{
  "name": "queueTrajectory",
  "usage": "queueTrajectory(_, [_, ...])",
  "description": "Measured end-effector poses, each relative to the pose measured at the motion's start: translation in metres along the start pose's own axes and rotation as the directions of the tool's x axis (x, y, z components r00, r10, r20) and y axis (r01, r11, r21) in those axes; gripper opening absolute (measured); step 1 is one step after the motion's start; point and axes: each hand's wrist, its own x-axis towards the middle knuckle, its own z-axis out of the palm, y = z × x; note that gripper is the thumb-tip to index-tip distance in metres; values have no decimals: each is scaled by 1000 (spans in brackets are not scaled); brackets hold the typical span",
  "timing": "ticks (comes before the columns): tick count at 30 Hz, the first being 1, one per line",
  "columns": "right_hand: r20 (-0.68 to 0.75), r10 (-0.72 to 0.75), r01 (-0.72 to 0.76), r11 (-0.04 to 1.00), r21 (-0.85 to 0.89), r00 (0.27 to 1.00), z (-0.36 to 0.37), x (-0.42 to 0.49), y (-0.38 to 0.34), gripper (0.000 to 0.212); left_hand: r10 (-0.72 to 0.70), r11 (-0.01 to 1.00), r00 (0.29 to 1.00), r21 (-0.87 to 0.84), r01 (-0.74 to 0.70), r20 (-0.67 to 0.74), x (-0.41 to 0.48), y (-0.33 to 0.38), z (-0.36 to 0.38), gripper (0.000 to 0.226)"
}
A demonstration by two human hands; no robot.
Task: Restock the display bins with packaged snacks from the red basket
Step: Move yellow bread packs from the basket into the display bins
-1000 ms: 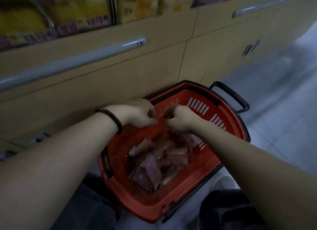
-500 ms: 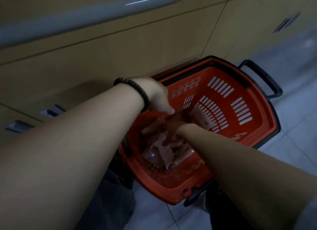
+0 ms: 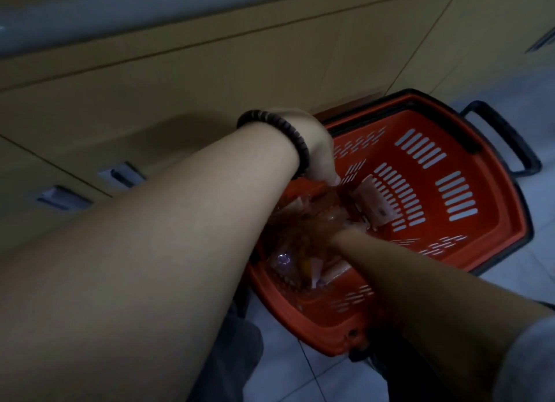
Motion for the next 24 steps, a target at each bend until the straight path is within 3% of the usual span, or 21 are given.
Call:
queueTrajectory(4, [-72,150,-136,976,170,986,-36,-9,42,56,29,999,1000,-24,-29,9,7,-3,1,58])
queueTrajectory(11, [-260,227,-76,871,485,939,-88,-39,109,27,20,1000,1000,-18,-19,23,12,-4,2,58])
queueTrajectory(14, [-323,132,99,789,606,937,-110,-60,113,32,14,999,1000,-47,-15,-10,18,-3,5,64])
queueTrajectory(16, [-339,28,242,645,724,940,-121,-72,106,36,9,997,1000,-78,-11,-29,19,-2,5,76])
queueTrajectory(19, [-347,-198,399,413,819,917,-138,-92,84,61,2,985,998,-174,-12,-56,19,-1,3,85])
queueTrajectory(21, [-381,-326,480,323,816,865,-147,-101,70,73,8,947,999,-320,-24,-53,21,-2,3,77])
queueTrajectory(24, [-431,-392,547,259,796,813,-156,-110,54,90,3,835,997,-549,-43,-73,18,-3,0,53])
